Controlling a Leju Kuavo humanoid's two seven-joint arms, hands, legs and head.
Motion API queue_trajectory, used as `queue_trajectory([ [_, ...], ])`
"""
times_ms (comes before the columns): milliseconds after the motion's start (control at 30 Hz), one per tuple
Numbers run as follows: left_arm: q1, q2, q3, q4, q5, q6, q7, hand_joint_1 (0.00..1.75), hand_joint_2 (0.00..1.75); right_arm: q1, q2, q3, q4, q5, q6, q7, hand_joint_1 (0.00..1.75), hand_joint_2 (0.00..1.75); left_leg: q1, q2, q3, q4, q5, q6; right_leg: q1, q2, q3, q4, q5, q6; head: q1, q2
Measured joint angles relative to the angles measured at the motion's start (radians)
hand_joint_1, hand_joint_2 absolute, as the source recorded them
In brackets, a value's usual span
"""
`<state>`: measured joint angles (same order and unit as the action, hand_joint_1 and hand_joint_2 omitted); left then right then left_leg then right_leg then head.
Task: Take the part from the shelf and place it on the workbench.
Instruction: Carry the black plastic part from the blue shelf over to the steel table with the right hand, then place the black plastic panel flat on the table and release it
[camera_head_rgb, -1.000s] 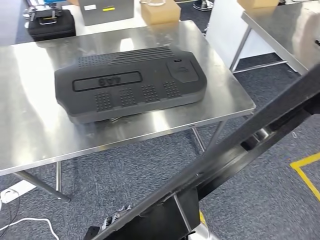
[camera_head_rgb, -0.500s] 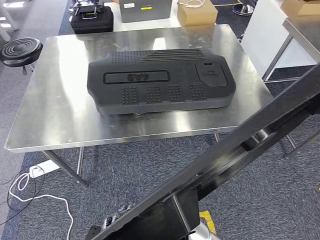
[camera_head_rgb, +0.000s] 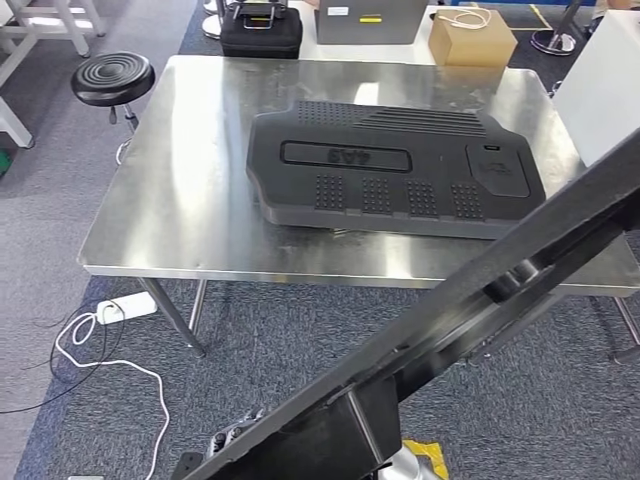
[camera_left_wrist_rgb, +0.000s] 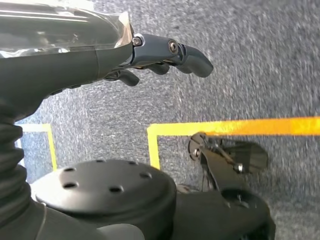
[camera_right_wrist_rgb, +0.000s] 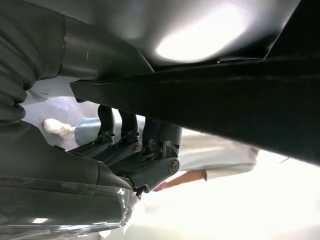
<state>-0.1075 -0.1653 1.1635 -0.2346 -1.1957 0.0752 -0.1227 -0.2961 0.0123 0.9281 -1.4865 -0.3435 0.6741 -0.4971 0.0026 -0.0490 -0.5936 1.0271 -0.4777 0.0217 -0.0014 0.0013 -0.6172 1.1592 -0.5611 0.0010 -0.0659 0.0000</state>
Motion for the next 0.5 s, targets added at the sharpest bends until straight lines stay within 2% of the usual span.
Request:
queue_trajectory([
  [67, 0.0, -0.003, 0.0, 0.0, -0.001, -0.002, -0.001, 0.0, 1.75, 0.0, -0.001, 0.0, 0.001, -0.005, 0.003, 0.001, 1.75, 1.75, -0.003, -0.007, -0.003, 0.001, 0.001, -0.002, 0.008, 0.014, 0.046, -0.113, 0.049, -0.02, -0.001, 0.0],
  [100, 0.0, -0.004, 0.0, 0.0, -0.002, -0.004, -0.001, 0.0, 1.75, 0.0, -0.001, 0.0, 0.002, -0.007, 0.004, 0.001, 1.75, 1.75, -0.001, -0.008, -0.006, 0.001, 0.002, -0.005, 0.011, 0.019, 0.054, -0.137, 0.055, -0.025, -0.002, 0.0],
  [167, 0.002, -0.007, 0.0, 0.0, -0.004, -0.008, -0.003, 0.0, 1.75, 0.0, -0.001, 0.0, 0.003, -0.008, 0.006, 0.001, 1.75, 1.75, 0.002, -0.01, -0.01, -0.001, 0.005, -0.013, 0.013, 0.019, 0.055, -0.15, 0.058, -0.028, -0.001, 0.0],
  [233, 0.002, -0.008, 0.0, 0.0, -0.007, -0.009, -0.003, 0.0, 1.75, -0.001, 0.001, 0.0, 0.005, -0.009, 0.007, 0.002, 1.75, 1.75, 0.0, -0.001, -0.016, 0.013, -0.012, -0.022, 0.005, 0.011, 0.061, -0.166, 0.067, -0.029, -0.003, 0.0],
  [267, 0.001, -0.007, -0.001, 0.0, -0.007, -0.008, -0.003, 0.0, 1.75, -0.001, 0.002, 0.001, 0.006, -0.01, 0.008, 0.002, 1.75, 1.75, -0.001, 0.008, -0.029, 0.044, -0.035, -0.028, 0.001, 0.006, 0.064, -0.174, 0.071, -0.03, -0.005, 0.0],
  [367, -0.002, -0.006, 0.0, 0.0, -0.006, -0.006, -0.003, 0.0, 1.75, 0.001, 0.002, 0.002, 0.013, -0.013, 0.012, 0.002, 1.75, 1.75, 0.01, 0.032, -0.103, 0.221, -0.124, -0.045, -0.002, -0.01, 0.064, -0.177, 0.074, -0.032, -0.007, 0.0],
  [400, -0.003, -0.006, 0.0, 0.0, -0.006, -0.006, -0.003, 0.0, 1.75, 0.002, 0.002, 0.002, 0.015, -0.014, 0.014, 0.002, 1.75, 1.75, 0.013, 0.036, -0.114, 0.256, -0.132, -0.05, -0.002, -0.015, 0.064, -0.177, 0.073, -0.031, -0.007, 0.0],
  [433, -0.004, -0.006, 0.0, 0.0, -0.005, -0.005, -0.002, 0.0, 1.75, 0.002, 0.002, 0.002, 0.017, -0.014, 0.015, 0.002, 1.75, 1.75, 0.017, 0.038, -0.108, 0.254, -0.122, -0.054, -0.003, -0.018, 0.064, -0.176, 0.072, -0.03, -0.007, 0.0],
  [467, -0.004, -0.006, 0.0, 0.0, -0.005, -0.004, -0.002, 0.0, 1.75, 0.002, 0.002, 0.003, 0.018, -0.014, 0.017, 0.002, 1.75, 1.75, 0.021, 0.041, -0.084, 0.213, -0.094, -0.059, -0.005, -0.019, 0.065, -0.173, 0.071, -0.027, -0.007, 0.0],
  [500, -0.004, -0.006, 0.0, 0.0, -0.006, -0.003, -0.001, 0.0, 1.75, 0.002, 0.002, 0.003, 0.019, -0.015, 0.017, 0.002, 1.75, 1.75, 0.025, 0.045, -0.048, 0.145, -0.06, -0.063, -0.007, -0.019, 0.065, -0.169, 0.067, -0.021, -0.007, 0.0],
])
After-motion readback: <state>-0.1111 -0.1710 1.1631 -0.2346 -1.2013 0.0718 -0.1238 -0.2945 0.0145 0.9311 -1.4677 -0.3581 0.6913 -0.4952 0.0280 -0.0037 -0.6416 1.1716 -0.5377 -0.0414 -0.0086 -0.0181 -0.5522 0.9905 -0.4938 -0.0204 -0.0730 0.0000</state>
